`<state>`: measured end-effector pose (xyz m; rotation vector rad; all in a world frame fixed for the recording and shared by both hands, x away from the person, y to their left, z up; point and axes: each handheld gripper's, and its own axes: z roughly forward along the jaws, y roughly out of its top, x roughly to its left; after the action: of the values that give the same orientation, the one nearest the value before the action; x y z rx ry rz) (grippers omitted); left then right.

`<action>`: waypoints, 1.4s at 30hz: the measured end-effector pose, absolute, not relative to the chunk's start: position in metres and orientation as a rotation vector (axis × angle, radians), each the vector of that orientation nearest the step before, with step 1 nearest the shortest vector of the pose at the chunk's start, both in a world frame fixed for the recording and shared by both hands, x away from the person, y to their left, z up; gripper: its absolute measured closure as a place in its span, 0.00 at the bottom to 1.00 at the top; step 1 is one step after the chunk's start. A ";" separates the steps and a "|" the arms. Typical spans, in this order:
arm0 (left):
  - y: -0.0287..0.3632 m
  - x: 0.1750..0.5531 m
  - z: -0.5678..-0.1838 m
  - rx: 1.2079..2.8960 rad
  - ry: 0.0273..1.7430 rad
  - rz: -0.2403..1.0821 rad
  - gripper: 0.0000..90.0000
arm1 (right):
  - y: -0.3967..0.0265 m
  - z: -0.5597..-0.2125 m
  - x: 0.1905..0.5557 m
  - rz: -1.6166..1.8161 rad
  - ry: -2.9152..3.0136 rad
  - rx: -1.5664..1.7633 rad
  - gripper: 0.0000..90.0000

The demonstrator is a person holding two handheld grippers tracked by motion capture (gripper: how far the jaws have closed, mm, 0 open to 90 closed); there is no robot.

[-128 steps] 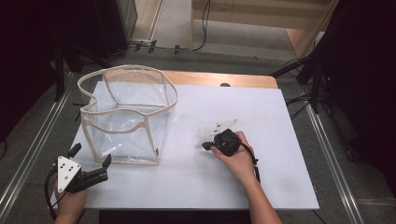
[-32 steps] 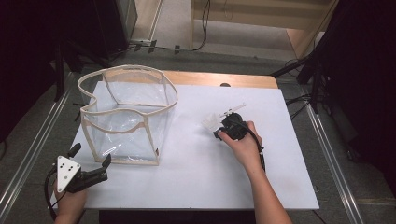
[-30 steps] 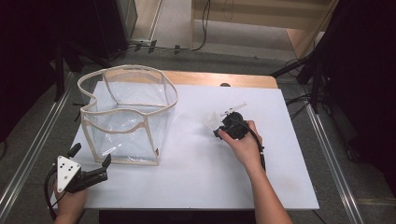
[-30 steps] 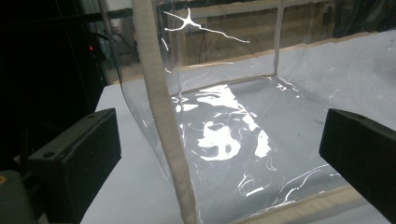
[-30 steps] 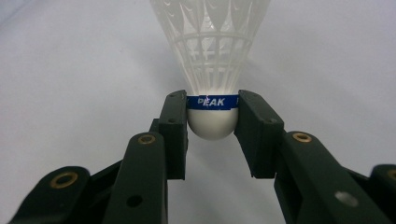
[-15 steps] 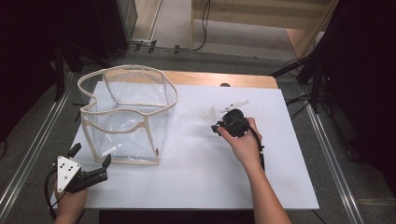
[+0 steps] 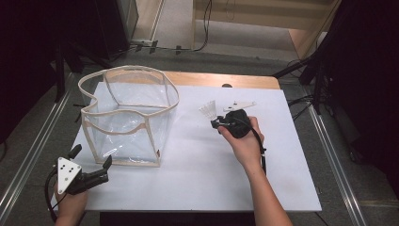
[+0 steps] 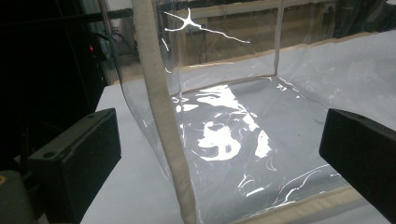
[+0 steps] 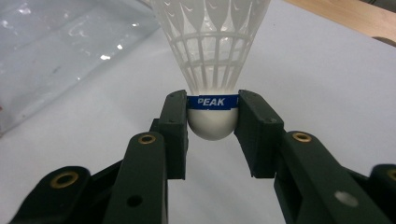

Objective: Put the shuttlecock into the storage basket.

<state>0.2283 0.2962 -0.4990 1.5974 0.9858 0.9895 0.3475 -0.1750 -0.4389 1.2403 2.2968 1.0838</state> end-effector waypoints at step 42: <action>0.296 0.228 -0.499 1.599 0.984 0.987 0.00 | -0.156 -0.411 0.338 1.373 2.034 0.984 0.70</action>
<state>0.2283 0.2963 -0.4990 1.5993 0.9845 0.9869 0.3379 -0.1564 -0.4109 0.9835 2.0339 1.3726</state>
